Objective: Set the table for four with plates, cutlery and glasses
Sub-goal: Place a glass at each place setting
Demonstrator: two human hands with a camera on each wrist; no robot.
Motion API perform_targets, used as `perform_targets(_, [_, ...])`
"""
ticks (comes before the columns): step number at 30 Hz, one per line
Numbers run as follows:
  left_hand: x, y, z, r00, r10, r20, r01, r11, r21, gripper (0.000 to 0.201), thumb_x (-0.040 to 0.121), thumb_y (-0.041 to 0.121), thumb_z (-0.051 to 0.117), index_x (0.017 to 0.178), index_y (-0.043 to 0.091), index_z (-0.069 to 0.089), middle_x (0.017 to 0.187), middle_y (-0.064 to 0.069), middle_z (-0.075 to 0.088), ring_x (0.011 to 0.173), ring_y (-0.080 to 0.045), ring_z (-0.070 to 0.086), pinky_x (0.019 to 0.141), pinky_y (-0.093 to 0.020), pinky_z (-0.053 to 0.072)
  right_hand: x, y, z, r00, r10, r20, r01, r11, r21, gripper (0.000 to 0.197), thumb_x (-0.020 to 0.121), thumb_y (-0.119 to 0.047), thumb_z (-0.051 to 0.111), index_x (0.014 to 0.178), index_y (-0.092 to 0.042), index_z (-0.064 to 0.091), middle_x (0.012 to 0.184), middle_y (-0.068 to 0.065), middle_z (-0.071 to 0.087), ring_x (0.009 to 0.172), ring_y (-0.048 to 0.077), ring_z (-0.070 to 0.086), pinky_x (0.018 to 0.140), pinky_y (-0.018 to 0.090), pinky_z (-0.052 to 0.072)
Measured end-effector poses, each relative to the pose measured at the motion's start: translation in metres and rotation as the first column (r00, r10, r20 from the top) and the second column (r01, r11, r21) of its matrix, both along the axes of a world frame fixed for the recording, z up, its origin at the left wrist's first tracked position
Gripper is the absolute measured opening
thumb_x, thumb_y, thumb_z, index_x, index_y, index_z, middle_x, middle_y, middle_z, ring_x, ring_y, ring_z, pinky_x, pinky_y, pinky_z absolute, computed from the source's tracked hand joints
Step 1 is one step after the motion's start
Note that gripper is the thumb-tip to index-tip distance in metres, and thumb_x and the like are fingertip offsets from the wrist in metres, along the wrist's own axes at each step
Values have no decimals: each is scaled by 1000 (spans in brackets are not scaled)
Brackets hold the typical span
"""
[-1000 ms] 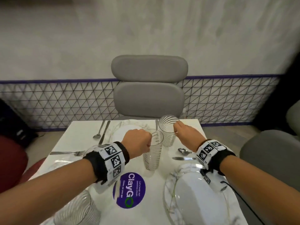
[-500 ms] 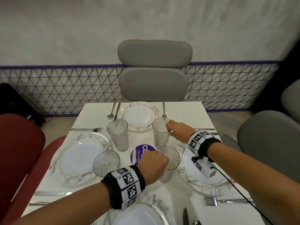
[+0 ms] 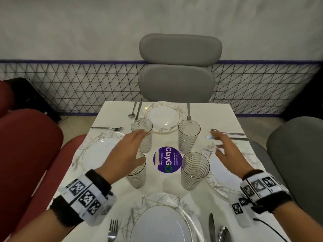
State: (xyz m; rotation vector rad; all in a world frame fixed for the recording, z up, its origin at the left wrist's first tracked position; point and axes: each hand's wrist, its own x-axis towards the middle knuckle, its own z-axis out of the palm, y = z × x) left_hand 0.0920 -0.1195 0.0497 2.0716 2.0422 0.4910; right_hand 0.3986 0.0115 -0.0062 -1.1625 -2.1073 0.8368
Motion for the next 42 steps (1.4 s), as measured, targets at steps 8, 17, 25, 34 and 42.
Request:
perform_targets(8, [-76,-50,-82,966,231,117,-195,947,-255,90,74,-3,68,148,9,19,155,-7,23,142,-22,24,113,-26,19,-3,-54,-54,986,108,-127,-155,872,-464,103,66,-3,78,133,-38,7,136,-9,29,127,10,34,110,34,34])
perform_targets(17, [-38,-39,-107,767,299,567,-142,942,-304,94,66,18,83,143,17,28,134,10,39,127,-8,35,103,-21,24,-33,-71,-72,954,-123,-272,-25,875,-484,101,44,-24,90,124,-26,29,118,-18,45,106,-10,48,96,21,40])
perform_targets(25, [-41,-47,-117,705,306,640,-162,948,-274,95,49,51,79,130,30,34,131,9,46,123,-11,42,102,-24,30,-7,-87,-74,961,-160,-227,20,855,-519,117,35,-54,87,131,-18,33,122,-19,47,116,-3,47,101,25,41])
perform_targets(34, [-37,-45,-122,713,343,611,-219,937,-270,75,68,22,82,131,24,42,123,9,51,117,-10,45,99,-23,32,-11,-85,-71,964,-135,-231,-10,845,-535,95,44,-42,89,124,-26,40,118,-21,50,104,-13,53,96,18,43])
perform_targets(42, [-39,-46,-126,721,357,594,-236,932,-274,82,66,24,83,136,20,41,123,9,51,118,-11,45,101,-24,33,-7,-85,-76,955,-141,-263,-26,840,-542,97,29,-61,84,114,-40,44,120,-18,52,103,-19,52,91,14,42])
